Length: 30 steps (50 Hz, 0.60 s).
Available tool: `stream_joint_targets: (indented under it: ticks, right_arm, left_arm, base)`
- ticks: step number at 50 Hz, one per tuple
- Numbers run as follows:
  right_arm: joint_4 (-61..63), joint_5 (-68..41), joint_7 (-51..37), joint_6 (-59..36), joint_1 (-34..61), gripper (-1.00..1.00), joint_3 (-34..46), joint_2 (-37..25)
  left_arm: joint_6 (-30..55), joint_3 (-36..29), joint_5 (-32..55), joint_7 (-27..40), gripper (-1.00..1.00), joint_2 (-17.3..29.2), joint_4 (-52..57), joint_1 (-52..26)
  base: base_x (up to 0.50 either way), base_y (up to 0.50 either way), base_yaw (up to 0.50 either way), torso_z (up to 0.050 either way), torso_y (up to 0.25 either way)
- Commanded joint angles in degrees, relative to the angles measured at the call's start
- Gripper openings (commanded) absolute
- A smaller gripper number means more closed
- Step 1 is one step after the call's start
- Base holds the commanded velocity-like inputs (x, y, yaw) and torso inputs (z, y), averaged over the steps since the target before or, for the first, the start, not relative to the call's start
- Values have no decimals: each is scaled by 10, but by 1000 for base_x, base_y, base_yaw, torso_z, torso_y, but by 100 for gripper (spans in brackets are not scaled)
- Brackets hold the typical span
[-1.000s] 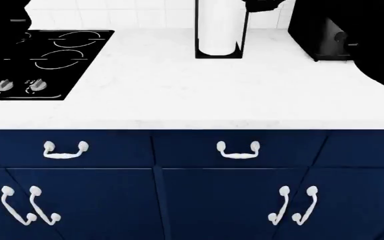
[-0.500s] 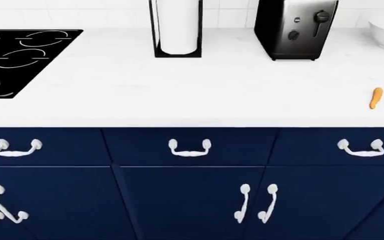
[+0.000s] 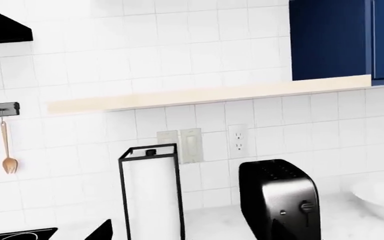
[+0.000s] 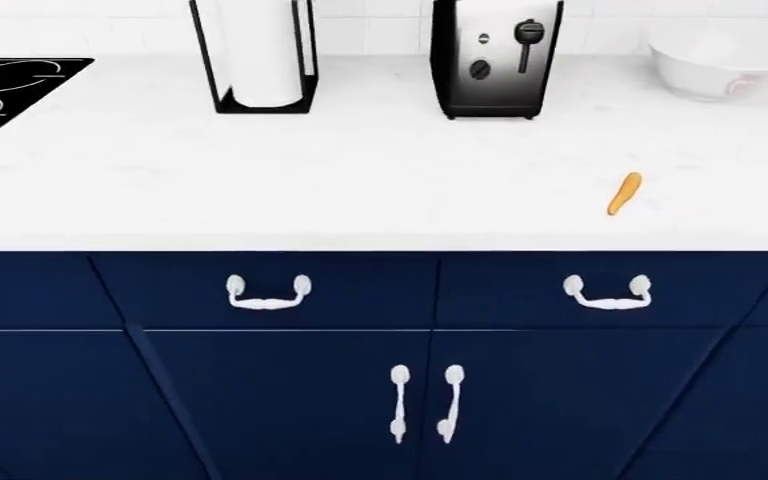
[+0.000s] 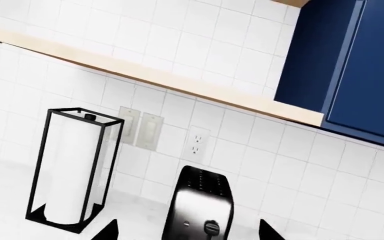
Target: Place the two vegetables and bowl onto the tray for setting up a vegetable dip station.
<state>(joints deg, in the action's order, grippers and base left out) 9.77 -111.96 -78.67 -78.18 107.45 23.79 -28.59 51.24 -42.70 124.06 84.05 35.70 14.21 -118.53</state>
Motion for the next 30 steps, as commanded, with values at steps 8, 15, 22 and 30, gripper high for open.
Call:
stream_joint_targets:
  ticks: [8, 15, 22, 30]
  right_arm:
    - [5, 4, 11, 10, 6, 100, 10, -8]
    - [6, 8, 17, 12, 8, 100, 13, -10]
    - [9, 9, 20, 16, 9, 100, 17, -11]
    - [10, 16, 28, 17, 6, 100, 21, -15]
  left_arm:
    - [-6, -8, 1, -6, 100, 3, 3, -2]
    - [-7, -11, 0, -8, 100, 4, 4, -4]
    - [-8, -12, 0, -10, 100, 5, 3, -8]
    - [-11, -15, -2, -13, 100, 6, 5, -6]
  base:
    - [0, -500, 0, 0, 0]
    - [0, -500, 0, 0, 0]
    - [0, -500, 0, 0, 0]
    - [0, -500, 0, 0, 0]
